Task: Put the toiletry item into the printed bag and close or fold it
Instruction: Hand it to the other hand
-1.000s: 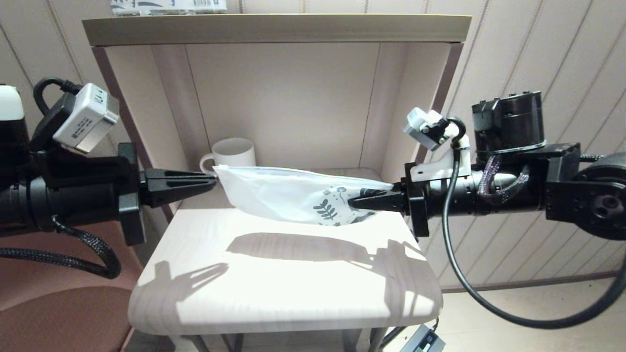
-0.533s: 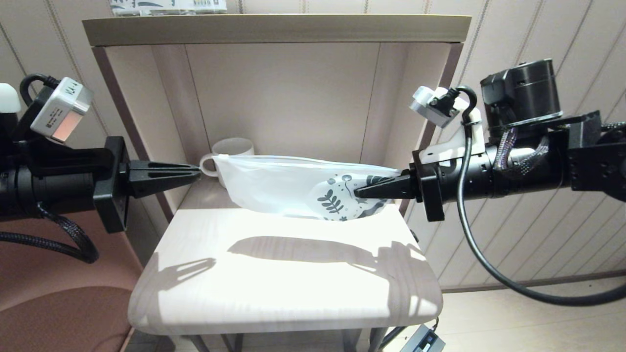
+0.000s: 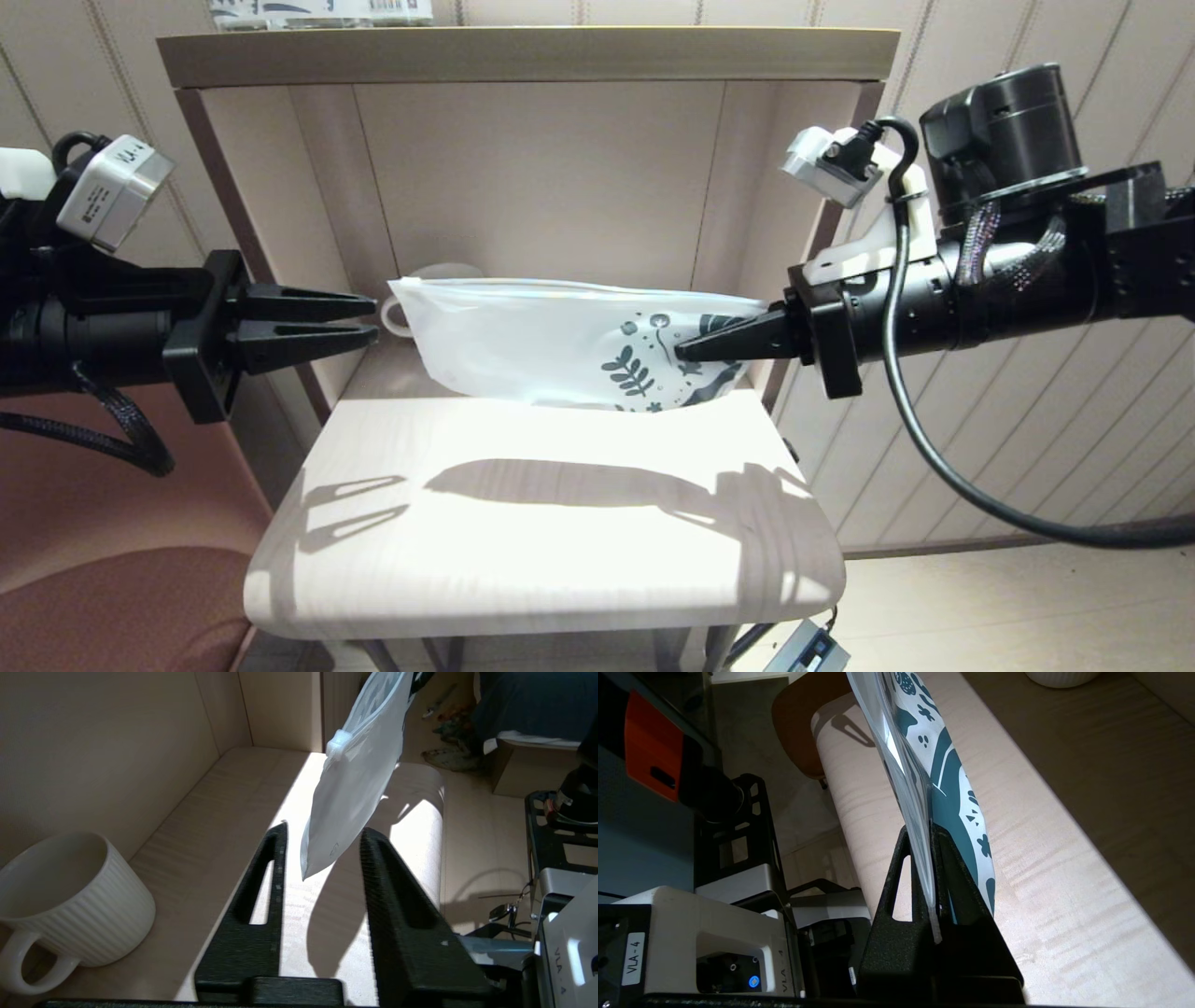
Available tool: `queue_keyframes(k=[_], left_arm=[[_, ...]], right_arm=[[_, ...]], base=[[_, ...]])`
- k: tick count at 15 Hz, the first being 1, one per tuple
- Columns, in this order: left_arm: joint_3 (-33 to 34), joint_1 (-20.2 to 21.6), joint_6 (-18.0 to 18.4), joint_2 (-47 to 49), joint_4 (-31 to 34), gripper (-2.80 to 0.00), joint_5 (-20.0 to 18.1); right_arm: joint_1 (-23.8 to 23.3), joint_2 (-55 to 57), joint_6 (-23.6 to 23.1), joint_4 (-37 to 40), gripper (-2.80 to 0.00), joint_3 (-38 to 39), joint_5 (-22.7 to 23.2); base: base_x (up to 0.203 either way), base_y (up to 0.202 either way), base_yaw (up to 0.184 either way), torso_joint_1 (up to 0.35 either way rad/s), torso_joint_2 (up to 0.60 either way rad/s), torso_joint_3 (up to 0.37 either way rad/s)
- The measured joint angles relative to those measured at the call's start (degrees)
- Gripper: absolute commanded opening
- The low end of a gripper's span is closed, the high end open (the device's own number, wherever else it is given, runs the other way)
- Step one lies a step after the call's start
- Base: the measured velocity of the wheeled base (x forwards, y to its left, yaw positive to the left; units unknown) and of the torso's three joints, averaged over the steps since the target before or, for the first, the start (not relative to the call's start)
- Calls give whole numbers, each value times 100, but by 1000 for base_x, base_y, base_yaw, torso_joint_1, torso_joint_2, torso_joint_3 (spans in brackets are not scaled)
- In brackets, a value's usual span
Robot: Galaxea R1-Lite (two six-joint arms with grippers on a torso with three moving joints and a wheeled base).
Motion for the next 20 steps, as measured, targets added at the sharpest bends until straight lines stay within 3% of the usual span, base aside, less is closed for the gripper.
queue_keyframes(k=[5, 10, 20], left_arm=[[30, 1, 258, 194, -50, 0, -270], [96, -47, 636, 333, -24, 0, -520], [-316, -768, 680, 511, 326, 0, -172]], right_arm=[[18, 148, 0, 310, -280, -321, 461], [155, 353, -16, 321, -280, -477, 486], [309, 936, -79, 284, -280, -845, 481]], base=[[0, 0, 0, 0, 0, 0], [0, 0, 0, 0, 0, 0], [0, 0, 0, 0, 0, 0]])
